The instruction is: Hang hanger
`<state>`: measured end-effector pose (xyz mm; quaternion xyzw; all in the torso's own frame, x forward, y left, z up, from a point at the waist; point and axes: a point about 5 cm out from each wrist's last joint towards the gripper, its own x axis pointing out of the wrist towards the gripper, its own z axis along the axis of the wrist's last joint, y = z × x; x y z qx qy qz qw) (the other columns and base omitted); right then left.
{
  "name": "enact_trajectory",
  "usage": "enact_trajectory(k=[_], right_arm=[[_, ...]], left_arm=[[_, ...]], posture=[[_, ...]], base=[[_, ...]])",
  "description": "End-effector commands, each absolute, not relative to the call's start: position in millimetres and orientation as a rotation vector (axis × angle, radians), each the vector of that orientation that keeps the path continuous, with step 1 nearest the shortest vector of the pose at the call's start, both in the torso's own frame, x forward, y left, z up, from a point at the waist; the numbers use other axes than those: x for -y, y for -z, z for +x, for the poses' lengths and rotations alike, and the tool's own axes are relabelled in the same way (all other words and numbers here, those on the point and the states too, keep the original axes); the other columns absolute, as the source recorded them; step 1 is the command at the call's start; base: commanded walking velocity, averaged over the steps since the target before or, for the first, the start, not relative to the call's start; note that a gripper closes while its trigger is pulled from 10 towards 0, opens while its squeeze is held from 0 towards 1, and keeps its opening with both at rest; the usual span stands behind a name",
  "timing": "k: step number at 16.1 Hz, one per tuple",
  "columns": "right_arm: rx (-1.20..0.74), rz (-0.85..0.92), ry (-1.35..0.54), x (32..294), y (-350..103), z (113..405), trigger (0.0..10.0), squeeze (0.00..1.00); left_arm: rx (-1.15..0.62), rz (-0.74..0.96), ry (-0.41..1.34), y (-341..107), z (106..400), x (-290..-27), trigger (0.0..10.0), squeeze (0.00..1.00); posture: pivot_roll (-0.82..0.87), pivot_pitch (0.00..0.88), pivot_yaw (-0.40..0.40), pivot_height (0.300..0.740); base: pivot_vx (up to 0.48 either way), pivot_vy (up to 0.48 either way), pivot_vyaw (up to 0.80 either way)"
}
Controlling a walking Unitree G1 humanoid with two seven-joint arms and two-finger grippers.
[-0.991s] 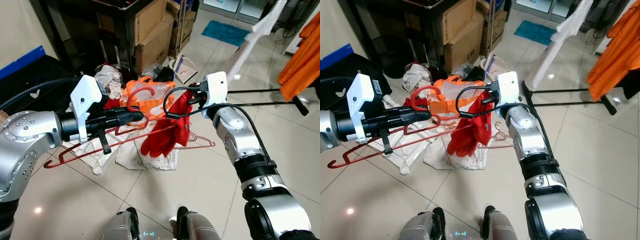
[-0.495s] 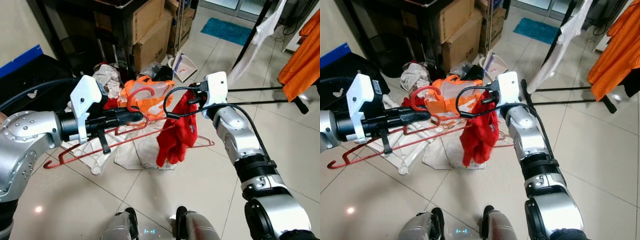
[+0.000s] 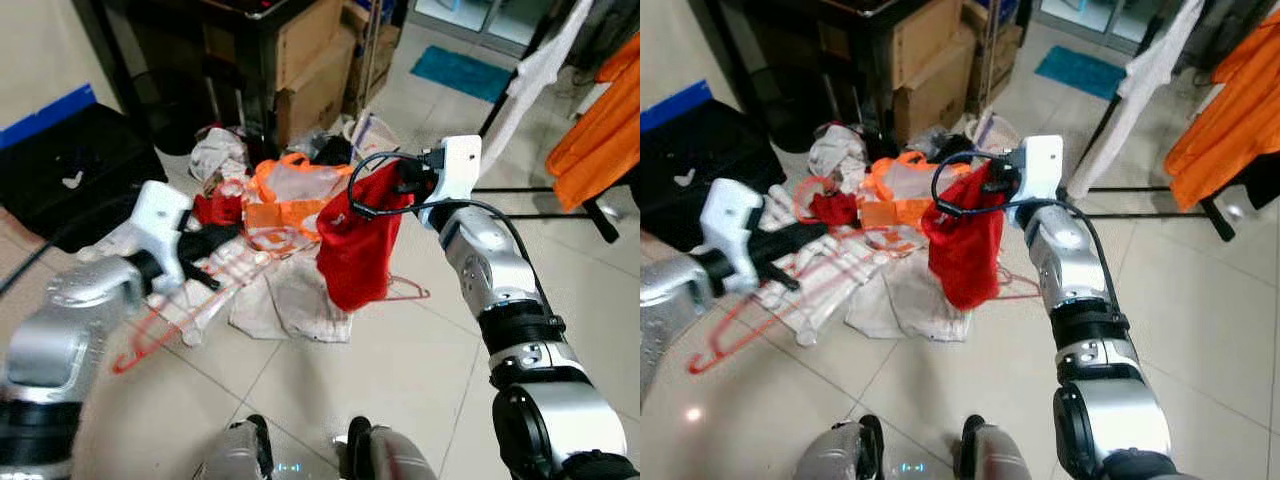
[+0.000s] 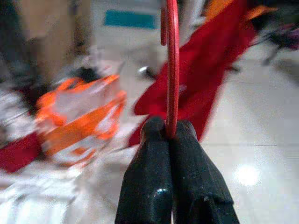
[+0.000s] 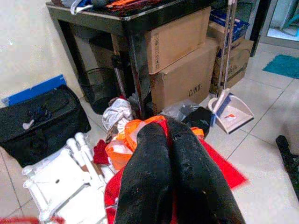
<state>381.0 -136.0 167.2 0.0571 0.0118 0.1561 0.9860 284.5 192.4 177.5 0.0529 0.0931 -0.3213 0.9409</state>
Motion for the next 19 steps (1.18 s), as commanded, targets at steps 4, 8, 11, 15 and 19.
enact_trajectory(k=[4,8,11,15,19], right_arm=[[0.013,0.104,-0.329,134,-178,383,0.0,0.00],[0.041,0.123,-0.359,128,-190,383,0.0,0.00],[0.053,0.122,-0.369,132,-194,381,0.0,0.00],[0.069,0.121,-0.400,133,-202,376,0.0,0.00],[0.083,0.128,-0.435,128,-209,371,0.0,0.00]], left_arm=[[-0.047,0.083,0.855,-214,274,-167,10.0,0.00],[-0.047,0.104,0.859,-211,284,-166,10.0,0.00],[-0.031,0.106,0.880,-216,284,-166,10.0,0.00],[-0.027,0.127,0.896,-215,290,-165,10.0,0.00],[-0.037,0.150,0.876,-211,297,-162,10.0,0.00]], posture=[[-0.05,0.154,-0.066,0.740],[-0.06,0.155,-0.067,0.740],[-0.07,0.156,-0.067,0.740],[-0.09,0.158,-0.062,0.740],[-0.10,0.157,-0.060,0.740]], base=[[0.000,0.000,0.00],[0.000,0.000,0.00],[0.000,0.000,0.00],[0.000,0.000,0.00],[0.000,0.000,0.00]])
